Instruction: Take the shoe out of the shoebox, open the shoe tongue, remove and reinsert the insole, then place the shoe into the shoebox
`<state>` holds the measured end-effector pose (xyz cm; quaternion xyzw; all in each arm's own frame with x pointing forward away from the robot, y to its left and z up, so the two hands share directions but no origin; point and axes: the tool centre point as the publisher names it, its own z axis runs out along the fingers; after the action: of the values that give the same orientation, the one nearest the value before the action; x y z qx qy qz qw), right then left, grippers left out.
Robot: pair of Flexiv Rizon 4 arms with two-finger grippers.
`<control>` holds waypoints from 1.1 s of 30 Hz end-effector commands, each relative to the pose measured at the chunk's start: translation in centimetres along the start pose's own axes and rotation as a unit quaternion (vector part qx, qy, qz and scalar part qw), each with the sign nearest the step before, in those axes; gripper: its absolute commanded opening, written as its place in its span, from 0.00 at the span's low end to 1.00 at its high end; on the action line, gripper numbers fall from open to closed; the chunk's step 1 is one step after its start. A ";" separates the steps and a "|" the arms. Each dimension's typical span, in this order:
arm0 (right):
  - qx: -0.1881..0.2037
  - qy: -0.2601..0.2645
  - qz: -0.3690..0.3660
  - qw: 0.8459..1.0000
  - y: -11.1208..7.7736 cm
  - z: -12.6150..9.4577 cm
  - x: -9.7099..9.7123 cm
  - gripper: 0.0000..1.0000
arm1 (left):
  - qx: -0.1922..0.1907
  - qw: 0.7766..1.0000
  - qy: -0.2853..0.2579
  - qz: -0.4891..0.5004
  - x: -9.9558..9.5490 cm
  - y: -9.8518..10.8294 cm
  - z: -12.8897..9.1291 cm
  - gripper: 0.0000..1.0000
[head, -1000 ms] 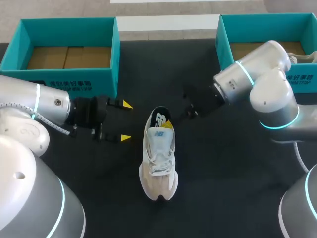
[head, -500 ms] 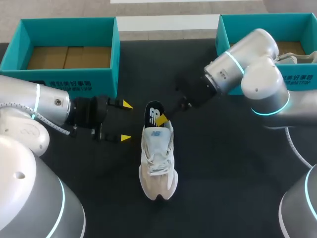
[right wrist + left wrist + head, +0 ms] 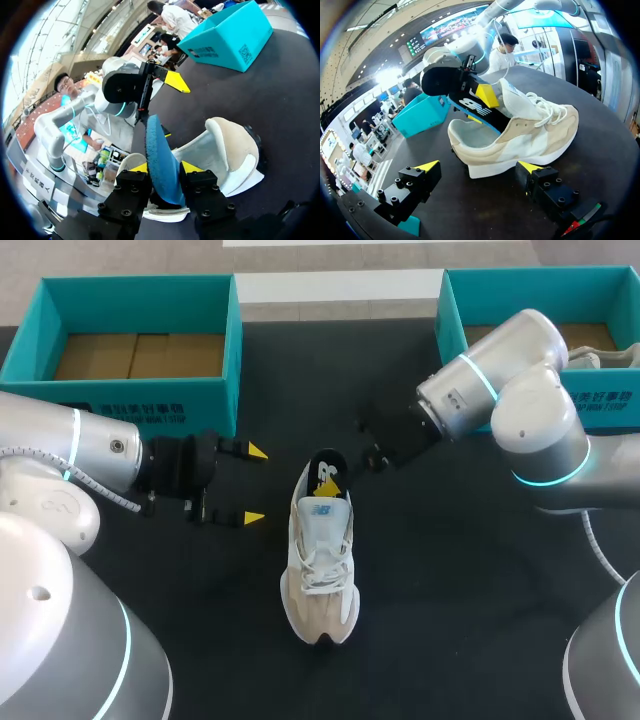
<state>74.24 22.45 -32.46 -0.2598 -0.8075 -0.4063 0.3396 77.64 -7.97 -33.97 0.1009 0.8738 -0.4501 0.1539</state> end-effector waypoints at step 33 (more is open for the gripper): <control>0.021 0.015 -0.007 1.000 1.0 -1.0 -0.6 0.00 | -0.002 1.000 0.001 0.000 0.0 0.0 0.0 1.00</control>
<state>74.80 21.95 -32.27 -0.2491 -0.8058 -0.4105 0.3467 77.64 -7.97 -33.97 0.1009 0.8738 -0.4501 0.1539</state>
